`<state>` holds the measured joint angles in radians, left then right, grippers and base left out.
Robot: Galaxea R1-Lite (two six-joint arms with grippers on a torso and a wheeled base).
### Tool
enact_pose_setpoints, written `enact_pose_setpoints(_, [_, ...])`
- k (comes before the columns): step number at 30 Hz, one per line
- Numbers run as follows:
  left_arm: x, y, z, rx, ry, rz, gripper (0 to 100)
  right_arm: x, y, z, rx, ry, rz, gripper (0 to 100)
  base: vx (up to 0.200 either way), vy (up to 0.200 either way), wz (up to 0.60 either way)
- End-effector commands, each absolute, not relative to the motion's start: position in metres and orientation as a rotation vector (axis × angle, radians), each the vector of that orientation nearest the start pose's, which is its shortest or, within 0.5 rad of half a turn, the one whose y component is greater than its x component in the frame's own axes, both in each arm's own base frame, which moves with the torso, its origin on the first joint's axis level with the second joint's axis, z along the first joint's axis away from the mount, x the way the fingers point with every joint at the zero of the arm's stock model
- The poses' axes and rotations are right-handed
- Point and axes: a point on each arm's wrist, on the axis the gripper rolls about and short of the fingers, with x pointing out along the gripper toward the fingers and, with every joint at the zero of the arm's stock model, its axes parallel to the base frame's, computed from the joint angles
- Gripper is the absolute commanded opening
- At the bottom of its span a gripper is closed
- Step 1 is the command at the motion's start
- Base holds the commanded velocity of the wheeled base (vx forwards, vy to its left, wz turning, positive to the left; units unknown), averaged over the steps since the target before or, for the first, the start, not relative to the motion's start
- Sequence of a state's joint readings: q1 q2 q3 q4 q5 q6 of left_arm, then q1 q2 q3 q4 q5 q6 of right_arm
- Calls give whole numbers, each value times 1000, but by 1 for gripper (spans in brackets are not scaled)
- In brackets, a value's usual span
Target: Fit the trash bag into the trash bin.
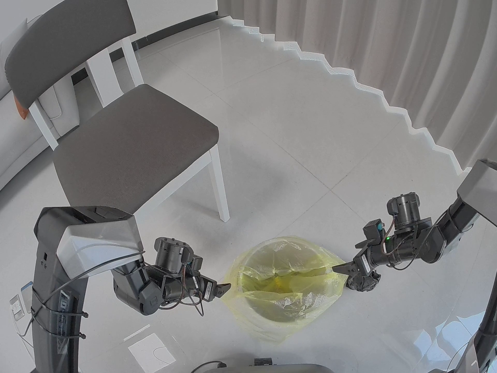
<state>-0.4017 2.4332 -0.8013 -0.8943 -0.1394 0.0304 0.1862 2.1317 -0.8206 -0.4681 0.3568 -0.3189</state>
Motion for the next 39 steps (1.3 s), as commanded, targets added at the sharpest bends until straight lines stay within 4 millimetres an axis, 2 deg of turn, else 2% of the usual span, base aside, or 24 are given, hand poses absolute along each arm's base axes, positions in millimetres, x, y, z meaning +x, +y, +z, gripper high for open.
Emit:
enact_pose_setpoints(1, [331, -142, -32, 118, 688, -517, 100, 318, 114, 37, -300, 677, 712, 100, 0, 0, 0])
enact_pose_setpoints(2, [330, -141, -31, 117, 682, -518, 100, 317, 118, 37, -304, 670, 720, 100, 0, 0, 0])
enact_pose_setpoints(3, [328, -140, -24, 107, 650, -517, 100, 314, 131, 37, -317, 647, 751, 100, 0, 0, 0])
enact_pose_setpoints(6, [322, -140, -19, 68, 610, -509, 100, 305, 154, 38, -340, 621, 814, 100, 0, 0, 0])
enact_pose_setpoints(12, [311, -138, -18, 42, 536, -510, 100, 299, 178, 37, -353, 610, 896, 100, 0, 0, 0])
enact_pose_setpoints(16, [307, -140, -19, 50, 536, -498, 100, 296, 181, 14, -355, 679, 930, 100, 0, 0, 0])
enact_pose_setpoints(18, [307, -139, -19, 50, 536, -496, 100, 297, 182, 8, -353, 693, 933, 100, 0, 0, 0])
enact_pose_setpoints(20, [307, -139, -19, 49, 534, -497, 100, 301, 184, -10, -334, 733, 973, 100, 0, 0, 0])
enact_pose_setpoints(22, [307, -139, -18, 49, 534, -497, 100, 304, 186, -17, -336, 747, 974, 100, 0, 0, 0])
enact_pose_setpoints(29, [308, -137, -18, 47, 533, -489, 100, 311, 189, -24, -344, 761, 977, 100, 0, 0, 0])
enact_pose_setpoints(34, [307, -136, -18, 45, 524, -488, 100, 309, 188, -26, -369, 773, 989, 100, 0, 0, 0])
enact_pose_setpoints(35, [307, -136, -19, 45, 521, -488, 100, 307, 189, -25, -378, 768, 996, 0, 0, 0, 0])
enact_pose_setpoints(39, [305, -134, -22, 45, 528, -486, 100, 297, 192, -27, -386, 787, 1016, 0, 0, 0, 0])
